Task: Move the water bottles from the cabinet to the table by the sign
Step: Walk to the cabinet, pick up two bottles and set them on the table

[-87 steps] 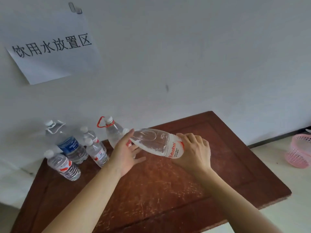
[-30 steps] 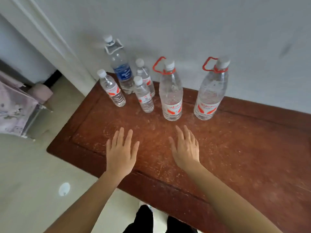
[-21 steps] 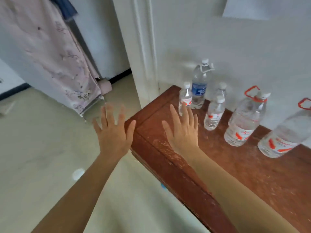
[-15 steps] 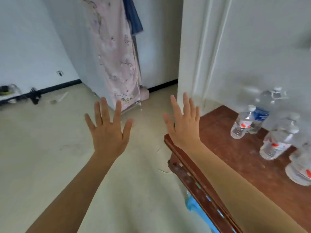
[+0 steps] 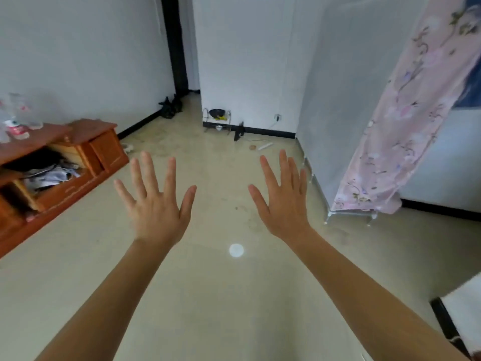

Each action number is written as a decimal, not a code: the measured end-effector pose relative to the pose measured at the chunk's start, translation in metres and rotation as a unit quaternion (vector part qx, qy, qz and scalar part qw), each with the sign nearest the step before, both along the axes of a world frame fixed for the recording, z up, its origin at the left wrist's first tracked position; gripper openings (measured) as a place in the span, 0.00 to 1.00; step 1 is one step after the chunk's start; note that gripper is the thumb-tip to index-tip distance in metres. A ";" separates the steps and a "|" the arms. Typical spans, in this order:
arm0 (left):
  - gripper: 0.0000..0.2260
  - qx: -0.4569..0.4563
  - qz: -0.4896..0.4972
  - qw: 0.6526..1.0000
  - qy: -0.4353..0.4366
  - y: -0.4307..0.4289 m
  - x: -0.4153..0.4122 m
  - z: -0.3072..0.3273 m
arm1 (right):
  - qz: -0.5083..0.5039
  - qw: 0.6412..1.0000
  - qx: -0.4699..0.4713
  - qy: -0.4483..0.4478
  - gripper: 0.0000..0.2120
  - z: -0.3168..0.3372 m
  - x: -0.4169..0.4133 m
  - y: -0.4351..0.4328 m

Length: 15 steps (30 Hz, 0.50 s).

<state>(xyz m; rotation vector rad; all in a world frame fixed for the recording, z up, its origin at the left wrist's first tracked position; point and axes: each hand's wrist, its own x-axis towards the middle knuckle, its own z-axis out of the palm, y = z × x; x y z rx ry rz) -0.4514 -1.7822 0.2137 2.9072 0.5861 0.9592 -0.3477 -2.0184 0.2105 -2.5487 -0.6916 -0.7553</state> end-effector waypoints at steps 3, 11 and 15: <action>0.33 -0.001 0.081 0.997 0.017 0.082 -0.013 -0.019 | 0.084 0.996 -0.012 -0.001 0.31 -0.012 0.023 0.102; 0.33 0.011 0.208 0.978 0.011 0.274 0.027 -0.025 | 0.232 0.972 0.026 0.016 0.32 -0.035 0.110 0.346; 0.33 0.017 0.247 0.969 0.021 0.375 0.075 0.000 | 0.268 0.960 0.065 0.048 0.33 -0.024 0.171 0.457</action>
